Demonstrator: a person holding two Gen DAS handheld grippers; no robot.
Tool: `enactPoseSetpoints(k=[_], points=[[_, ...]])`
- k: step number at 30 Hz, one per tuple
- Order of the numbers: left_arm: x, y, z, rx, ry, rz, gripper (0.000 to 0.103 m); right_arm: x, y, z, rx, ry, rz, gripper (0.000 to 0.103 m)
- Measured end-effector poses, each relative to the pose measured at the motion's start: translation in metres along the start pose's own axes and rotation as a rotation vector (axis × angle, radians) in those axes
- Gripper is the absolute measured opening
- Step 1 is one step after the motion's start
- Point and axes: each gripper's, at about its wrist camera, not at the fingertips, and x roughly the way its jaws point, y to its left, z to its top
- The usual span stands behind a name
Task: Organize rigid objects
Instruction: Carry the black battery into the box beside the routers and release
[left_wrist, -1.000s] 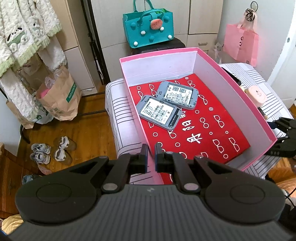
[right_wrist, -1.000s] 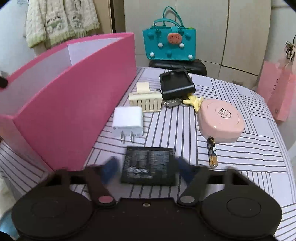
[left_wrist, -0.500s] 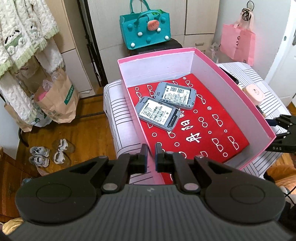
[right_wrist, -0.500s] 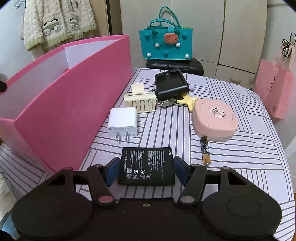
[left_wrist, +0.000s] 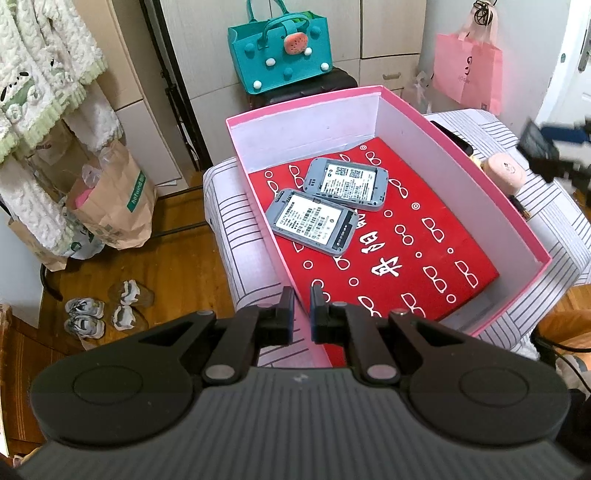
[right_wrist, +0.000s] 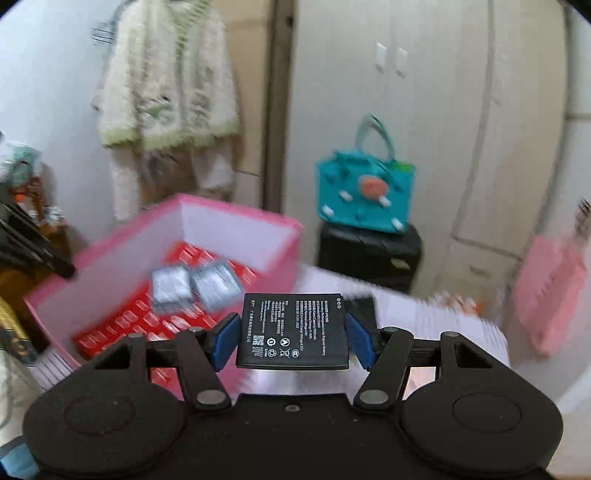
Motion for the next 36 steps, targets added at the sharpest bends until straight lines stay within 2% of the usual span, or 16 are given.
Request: enactPoseSetpoints(k=[4,8,10,14,18,22,25,27,33,36], points=[[-0.001,0.000,0.000,-0.009,0.000,-0.006,0.007,0.013,0.020,0.031,-0.022,0.021,0.184,0.067],[-0.002,0.001,0.002,-0.009,0.015,-0.002,0.007,0.060,0.048,0.044,-0.071,0.220,0.329,0.067],[-0.002,-0.001,0.002,0.001,0.021,0.004,0.007,0.081,0.058,0.047,-0.101,0.300,0.354,0.067],[-0.002,-0.001,0.005,0.002,0.033,0.007,0.007,0.112,0.077,0.047,-0.197,0.379,0.353,0.067],[0.000,-0.001,0.006,-0.006,0.036,0.011,0.007,0.149,0.089,0.047,-0.214,0.488,0.353,0.067],[-0.001,-0.001,0.006,-0.013,0.043,0.015,0.007,0.175,0.104,0.037,-0.292,0.586,0.275,0.067],[0.000,-0.001,0.006,-0.020,0.044,0.018,0.007,0.188,0.112,0.031,-0.309,0.655,0.262,0.067],[-0.001,-0.002,0.007,-0.021,0.048,0.019,0.007,0.192,0.114,0.034,-0.289,0.665,0.268,0.067],[-0.001,-0.003,0.008,-0.017,0.048,0.019,0.007,0.200,0.110,0.041,-0.233,0.618,0.293,0.069],[-0.001,-0.003,0.009,-0.015,0.050,0.022,0.007,0.187,0.098,0.050,-0.181,0.553,0.300,0.070]])
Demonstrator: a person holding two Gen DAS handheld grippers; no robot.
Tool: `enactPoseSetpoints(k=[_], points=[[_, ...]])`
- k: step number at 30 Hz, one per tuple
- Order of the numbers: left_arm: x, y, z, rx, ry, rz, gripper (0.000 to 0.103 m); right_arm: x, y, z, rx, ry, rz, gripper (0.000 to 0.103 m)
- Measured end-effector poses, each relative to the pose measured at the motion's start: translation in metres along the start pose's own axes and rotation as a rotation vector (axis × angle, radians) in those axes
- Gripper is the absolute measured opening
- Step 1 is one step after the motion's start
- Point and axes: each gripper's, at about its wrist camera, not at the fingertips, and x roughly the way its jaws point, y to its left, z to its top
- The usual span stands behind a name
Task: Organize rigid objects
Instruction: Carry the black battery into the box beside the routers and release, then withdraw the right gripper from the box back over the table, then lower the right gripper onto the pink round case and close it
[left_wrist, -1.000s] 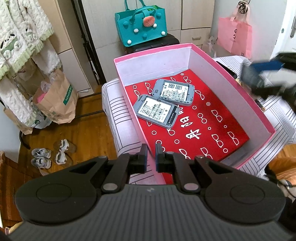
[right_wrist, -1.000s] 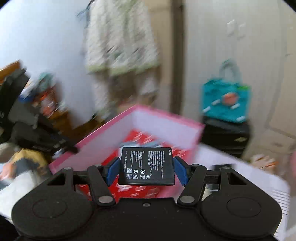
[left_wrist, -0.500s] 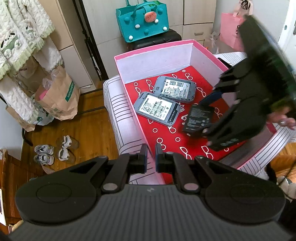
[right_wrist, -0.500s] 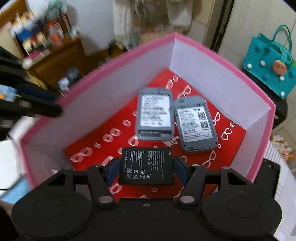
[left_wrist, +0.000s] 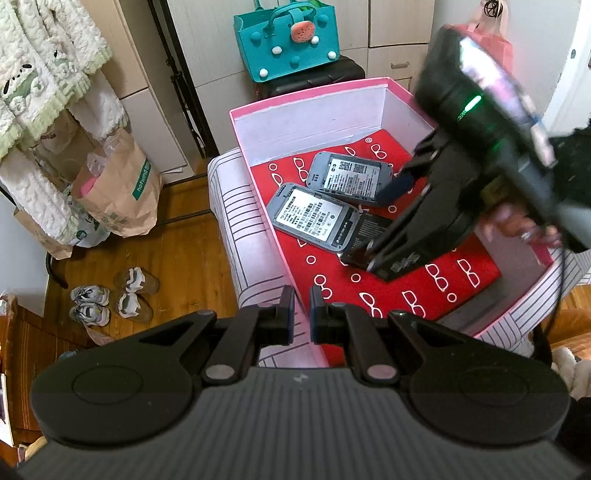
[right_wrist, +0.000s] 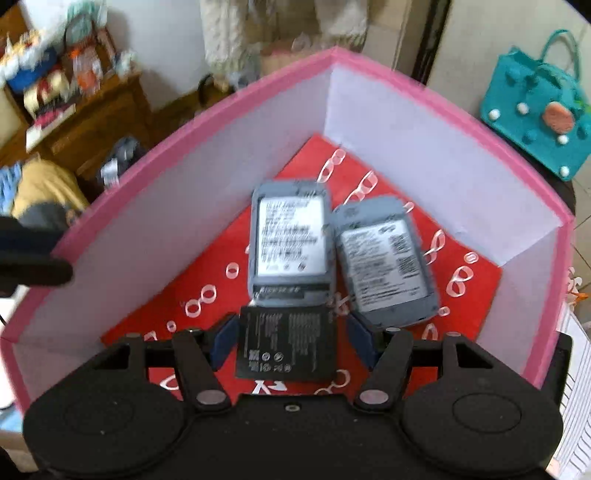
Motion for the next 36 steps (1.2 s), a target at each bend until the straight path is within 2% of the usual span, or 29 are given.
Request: enactPoseSetpoints(k=[5,8,13,17,23,27,32,36], points=[[-0.003,0.003,0.000,0.003,-0.012,-0.019,0.006,-0.057,-0.017,-0.019,0.059,-0.171,0.053,0.075],[-0.003,0.009,0.000,-0.010,-0.012,-0.045,0.006,-0.080,-0.030,-0.028,0.099,-0.271,0.003,0.075],[-0.003,0.009,-0.002,-0.022,-0.021,-0.053,0.006,-0.118,-0.053,-0.060,0.195,-0.349,-0.025,0.076],[-0.004,0.010,-0.003,-0.025,-0.035,-0.056,0.005,-0.133,-0.075,-0.097,0.254,-0.382,-0.092,0.081],[-0.005,0.010,-0.006,-0.038,-0.044,-0.054,0.005,-0.119,-0.114,-0.164,0.405,-0.411,-0.176,0.081],[-0.006,0.011,-0.007,-0.050,-0.048,-0.057,0.005,-0.105,-0.125,-0.201,0.445,-0.418,-0.267,0.081],[-0.005,0.013,-0.004,-0.071,-0.039,-0.055,0.005,-0.086,-0.137,-0.226,0.456,-0.386,-0.348,0.081],[-0.003,0.012,-0.002,-0.079,-0.033,-0.046,0.005,-0.069,-0.147,-0.235,0.487,-0.388,-0.336,0.081]])
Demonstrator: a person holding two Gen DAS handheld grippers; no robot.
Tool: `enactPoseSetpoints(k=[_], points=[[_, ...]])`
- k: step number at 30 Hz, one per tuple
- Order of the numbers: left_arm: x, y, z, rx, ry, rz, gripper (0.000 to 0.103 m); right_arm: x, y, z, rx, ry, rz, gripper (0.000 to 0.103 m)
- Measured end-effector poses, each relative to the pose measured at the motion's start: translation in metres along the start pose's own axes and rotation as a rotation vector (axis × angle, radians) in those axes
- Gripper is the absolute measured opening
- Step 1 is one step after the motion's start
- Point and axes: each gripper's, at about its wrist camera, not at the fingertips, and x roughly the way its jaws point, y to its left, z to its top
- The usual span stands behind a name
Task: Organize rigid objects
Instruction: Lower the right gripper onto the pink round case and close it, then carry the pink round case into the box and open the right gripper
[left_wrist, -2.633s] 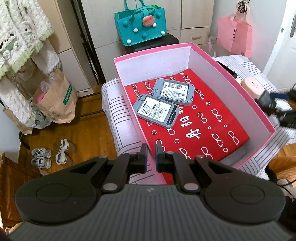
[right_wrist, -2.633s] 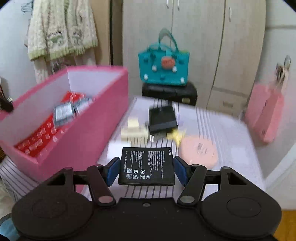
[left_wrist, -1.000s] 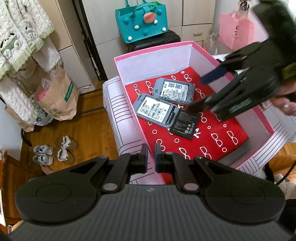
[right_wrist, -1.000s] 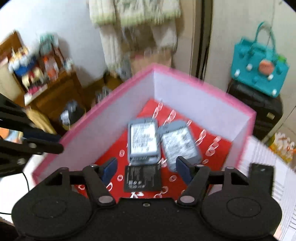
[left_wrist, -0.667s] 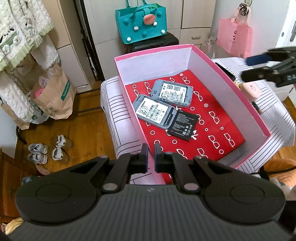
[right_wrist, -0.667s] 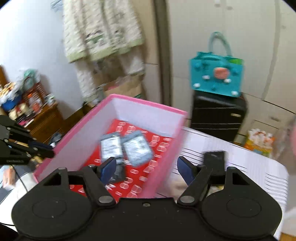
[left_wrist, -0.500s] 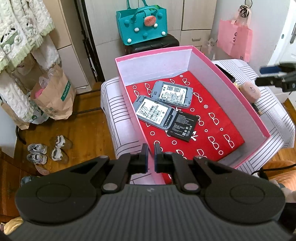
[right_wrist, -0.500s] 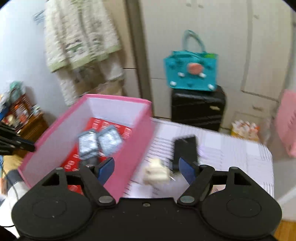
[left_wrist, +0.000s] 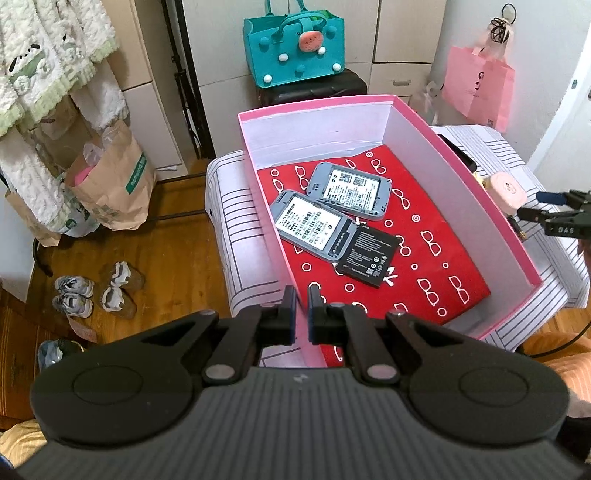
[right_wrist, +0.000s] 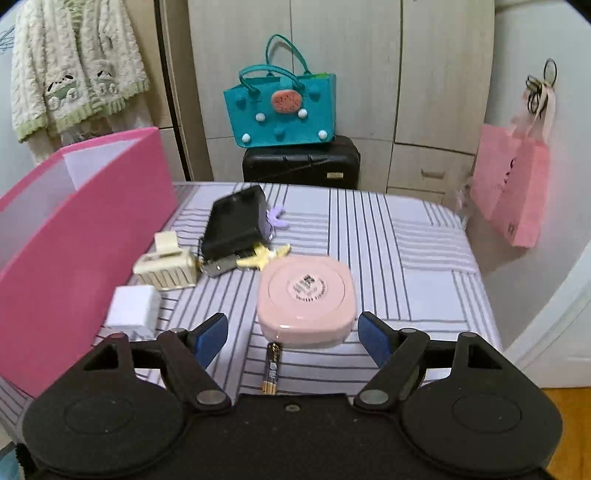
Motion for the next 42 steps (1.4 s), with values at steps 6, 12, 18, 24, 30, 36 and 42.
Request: enactPoseSetpoints(k=[6,12,18,24,30,36,42], points=[[0.001,0.000,0.001,-0.009,0.002,0.002,0.005,0.024,-0.005,-0.013,0.019,-0.041,0.005,0.082],[0.003,-0.004,0.004,-0.004,0.020,0.029,0.005,0.043,-0.013,-0.014,0.052,-0.104,0.000,0.084],[0.004,0.000,0.007,-0.039,0.037,0.012,0.006,0.045,-0.021,-0.007,0.147,-0.127,0.011,0.079],[0.003,-0.002,0.006,-0.039,0.027,0.017,0.006,0.034,-0.009,-0.002,0.045,-0.143,-0.029,0.079],[0.003,0.002,0.004,-0.075,0.024,0.009,0.005,-0.005,0.006,0.016,-0.011,-0.197,0.023,0.079],[0.003,0.000,0.000,-0.089,0.016,0.007,0.005,-0.054,0.049,0.050,-0.150,-0.273,0.221,0.079],[0.002,0.000,-0.001,-0.070,0.007,0.011,0.005,-0.063,0.108,0.076,-0.275,-0.227,0.502,0.079]])
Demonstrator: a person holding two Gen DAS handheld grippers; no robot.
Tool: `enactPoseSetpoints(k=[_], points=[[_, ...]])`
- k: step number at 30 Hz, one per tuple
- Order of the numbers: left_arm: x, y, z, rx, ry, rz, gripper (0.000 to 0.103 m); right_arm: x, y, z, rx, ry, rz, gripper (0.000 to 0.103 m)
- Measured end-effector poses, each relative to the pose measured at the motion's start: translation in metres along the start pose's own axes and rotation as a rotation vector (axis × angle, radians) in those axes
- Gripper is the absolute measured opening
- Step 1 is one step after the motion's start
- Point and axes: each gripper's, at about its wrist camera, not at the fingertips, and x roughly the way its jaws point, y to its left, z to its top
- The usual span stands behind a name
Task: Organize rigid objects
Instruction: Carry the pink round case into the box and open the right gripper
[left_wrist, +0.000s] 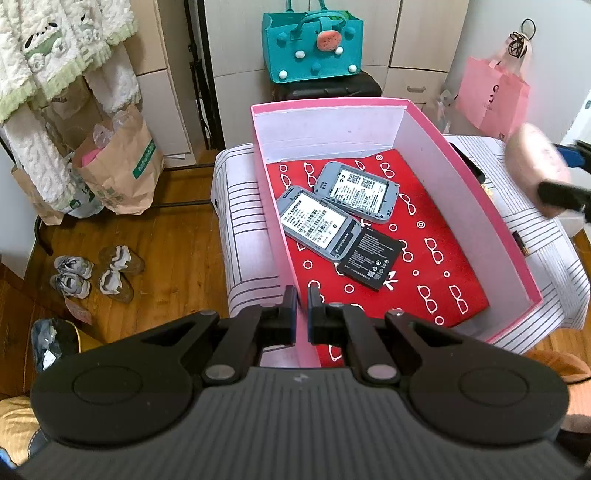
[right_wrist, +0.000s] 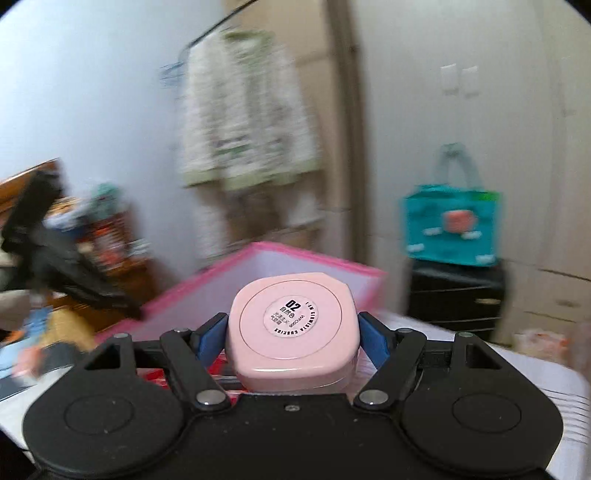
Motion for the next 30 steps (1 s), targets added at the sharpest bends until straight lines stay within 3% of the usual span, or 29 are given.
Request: enactPoseSetpoints(k=[5,10,16,20,30], points=[[0.002,0.003,0.004,-0.005,0.014,-0.018,0.005,0.062,0.025,0.022,-0.068,0.169,0.074,0.079],[0.002,0.001,0.003,0.012,0.005,-0.007,0.005,0.116,0.044,0.032,-0.276,0.361,-0.012,0.079],[0.002,0.001,0.003,0.020,0.006,-0.017,0.005,0.148,0.053,0.015,-0.487,0.579,-0.118,0.079],[0.003,0.001,0.002,0.030,0.001,-0.019,0.005,0.151,0.057,0.002,-0.530,0.642,-0.137,0.079],[0.003,-0.002,0.000,0.045,-0.009,-0.006,0.006,0.161,0.059,-0.007,-0.520,0.671,-0.125,0.079]])
